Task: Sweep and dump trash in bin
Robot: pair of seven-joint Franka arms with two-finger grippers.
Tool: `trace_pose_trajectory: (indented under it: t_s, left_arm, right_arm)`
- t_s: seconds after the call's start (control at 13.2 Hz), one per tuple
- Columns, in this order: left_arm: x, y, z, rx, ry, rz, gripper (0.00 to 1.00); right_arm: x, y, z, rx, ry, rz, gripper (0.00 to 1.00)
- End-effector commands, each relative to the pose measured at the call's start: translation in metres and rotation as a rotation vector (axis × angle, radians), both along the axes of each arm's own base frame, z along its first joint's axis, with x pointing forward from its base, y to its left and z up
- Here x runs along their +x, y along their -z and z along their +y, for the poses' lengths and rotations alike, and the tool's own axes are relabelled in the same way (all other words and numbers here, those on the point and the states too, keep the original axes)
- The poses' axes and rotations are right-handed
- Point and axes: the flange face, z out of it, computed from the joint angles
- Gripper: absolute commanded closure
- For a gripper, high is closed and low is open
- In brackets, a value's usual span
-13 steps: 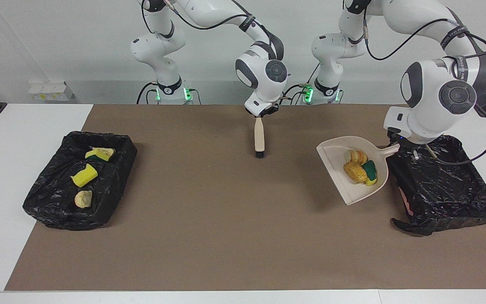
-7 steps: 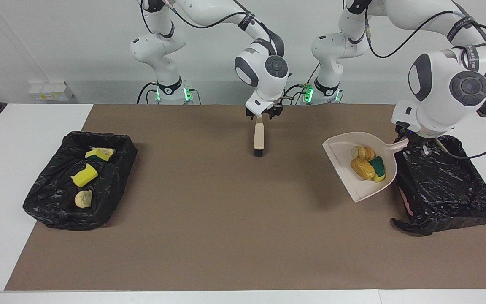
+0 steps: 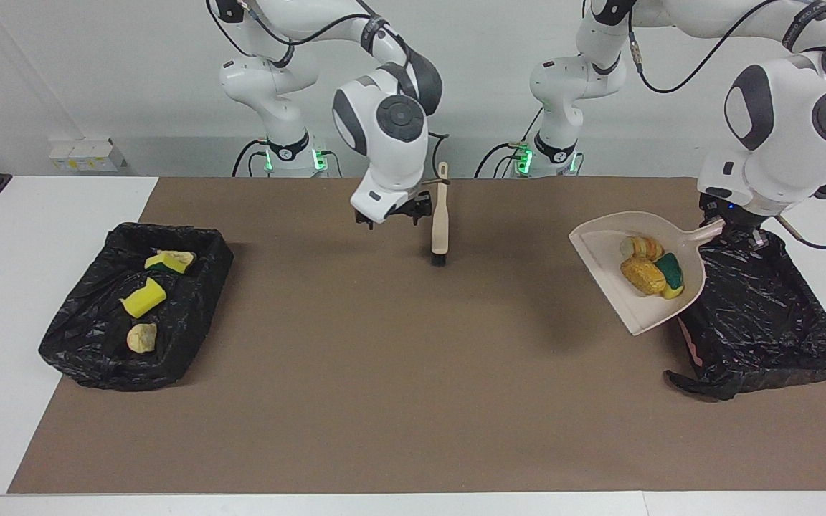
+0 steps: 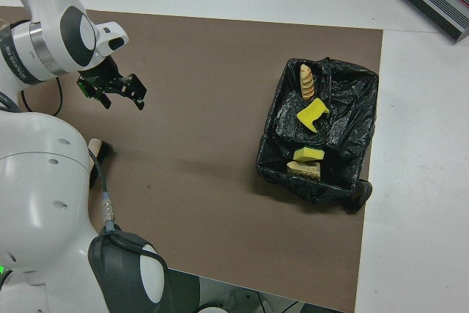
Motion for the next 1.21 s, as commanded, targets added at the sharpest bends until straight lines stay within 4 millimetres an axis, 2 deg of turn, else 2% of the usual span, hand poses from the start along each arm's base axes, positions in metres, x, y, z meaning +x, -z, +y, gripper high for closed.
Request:
trace_pose_trajectory:
  t_s: [0.0,0.08,0.15,0.23,0.3,0.46,0.53,0.68,0.76,0.91,1.06,1.14]
  left_arm:
    - [0.002,-0.008,0.013,0.004,0.019,0.023,1.00]
    - [0.002,-0.009,0.015,0.004,0.018,0.020,1.00]
    - [0.002,-0.008,0.024,0.003,0.009,0.016,1.00]
    - [0.004,-0.009,0.030,-0.005,0.034,0.006,1.00]
    - [0.006,-0.012,0.041,-0.008,0.057,-0.013,1.00]
    - [0.009,-0.017,0.079,-0.011,0.095,-0.060,1.00]
    - [0.007,-0.020,0.103,-0.017,0.113,-0.074,1.00]
    - [0.004,-0.022,0.125,-0.008,0.125,-0.086,1.00]
    - [0.006,-0.026,0.145,0.048,0.173,-0.105,1.00]
    - [0.014,-0.008,0.178,0.079,0.205,-0.107,1.00]
    - [0.020,-0.011,0.191,0.184,0.248,-0.122,1.00]
    - [0.027,-0.003,0.192,0.237,0.273,-0.103,1.00]
  right_arm:
    - [0.007,-0.046,-0.053,-0.009,0.080,-0.029,0.00]
    - [0.003,-0.071,-0.070,-0.003,0.116,-0.071,0.00]
    - [-0.001,-0.092,-0.097,-0.004,0.159,-0.107,0.00]
    - [0.000,-0.098,-0.122,-0.010,0.190,-0.116,0.00]
    - [0.001,-0.100,-0.137,-0.008,0.192,-0.118,0.00]
    - [-0.008,-0.113,-0.159,0.009,0.151,-0.134,0.00]
    - [-0.014,-0.104,-0.168,0.014,0.177,-0.116,0.00]
    - [-0.020,-0.102,-0.168,0.011,0.171,-0.105,0.00]
    - [-0.021,-0.102,-0.168,0.011,0.168,-0.105,0.00]
    - [-0.023,-0.101,-0.169,0.007,0.180,-0.099,0.00]
    - [-0.023,-0.098,-0.175,0.010,0.188,-0.100,0.00]
    - [-0.022,-0.098,-0.177,0.013,0.188,-0.116,0.00]
